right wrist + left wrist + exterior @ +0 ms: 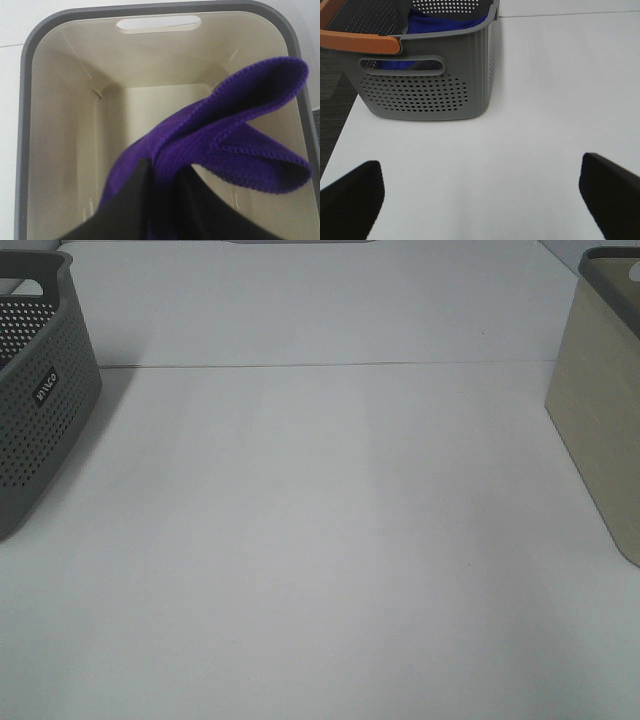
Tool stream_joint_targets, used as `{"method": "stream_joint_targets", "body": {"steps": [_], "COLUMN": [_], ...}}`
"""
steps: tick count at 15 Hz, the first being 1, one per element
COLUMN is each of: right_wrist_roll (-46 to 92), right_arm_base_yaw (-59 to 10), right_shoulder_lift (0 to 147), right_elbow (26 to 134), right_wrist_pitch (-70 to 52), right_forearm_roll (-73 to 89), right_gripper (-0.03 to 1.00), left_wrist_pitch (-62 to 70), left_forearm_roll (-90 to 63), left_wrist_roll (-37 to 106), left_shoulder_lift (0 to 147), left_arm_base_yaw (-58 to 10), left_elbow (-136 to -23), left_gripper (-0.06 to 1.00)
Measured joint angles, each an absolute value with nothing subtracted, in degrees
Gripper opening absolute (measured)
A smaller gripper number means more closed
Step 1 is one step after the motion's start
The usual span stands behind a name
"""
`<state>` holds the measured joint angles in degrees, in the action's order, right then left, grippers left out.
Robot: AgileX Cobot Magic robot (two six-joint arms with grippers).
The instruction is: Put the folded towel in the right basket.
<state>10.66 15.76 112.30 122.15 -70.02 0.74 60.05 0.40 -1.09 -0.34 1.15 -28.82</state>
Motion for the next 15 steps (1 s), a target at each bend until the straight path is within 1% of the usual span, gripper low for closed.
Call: {"method": "stream_joint_targets", "body": {"steps": [1,2,4,5,6,8,12,13,15], "right_wrist_roll": [10.66,10.66,10.66,10.66,10.60,8.48,6.53,6.65,6.70], "right_arm_base_yaw": [15.76,15.76,15.76,15.76,15.76,15.76,15.53,14.38,7.85], "right_shoulder_lift": [112.41,112.76,112.93,112.93,112.93,112.70,110.41,109.09,107.09], "right_elbow": [122.15,122.15,122.15,122.15,122.15,122.15,122.15,122.15,122.15], "right_wrist_pitch": [-70.02,-70.02,-70.02,-70.02,-70.02,-70.02,-69.96,-69.96,-69.96], "right_forearm_roll": [1.15,1.78,2.12,2.18,2.18,2.46,5.04,7.16,7.28], "right_gripper": [0.25,0.38,0.69,0.80,0.85,0.88,0.89,0.89,0.89], "left_wrist_pitch": [60.05,60.05,60.05,60.05,60.05,60.05,60.05,60.05,60.05], "left_forearm_roll": [0.40,0.40,0.46,0.46,0.46,0.46,0.46,0.46,0.52], "left_wrist_roll": [-1.09,-1.09,-1.09,-1.09,-1.09,-1.09,-1.09,-1.09,-1.09], "left_shoulder_lift": [-0.34,-0.34,-0.34,-0.34,-0.34,-0.34,-0.34,-0.34,-0.34], "left_arm_base_yaw": [1.15,1.15,1.15,1.15,1.15,1.15,1.15,1.15,1.15], "left_elbow": [-28.82,-28.82,-28.82,-28.82,-28.82,-28.82,-28.82,-28.82,-28.82], "left_gripper": [0.99,0.99,0.99,0.99,0.99,0.99,0.99,0.99,0.99]}}
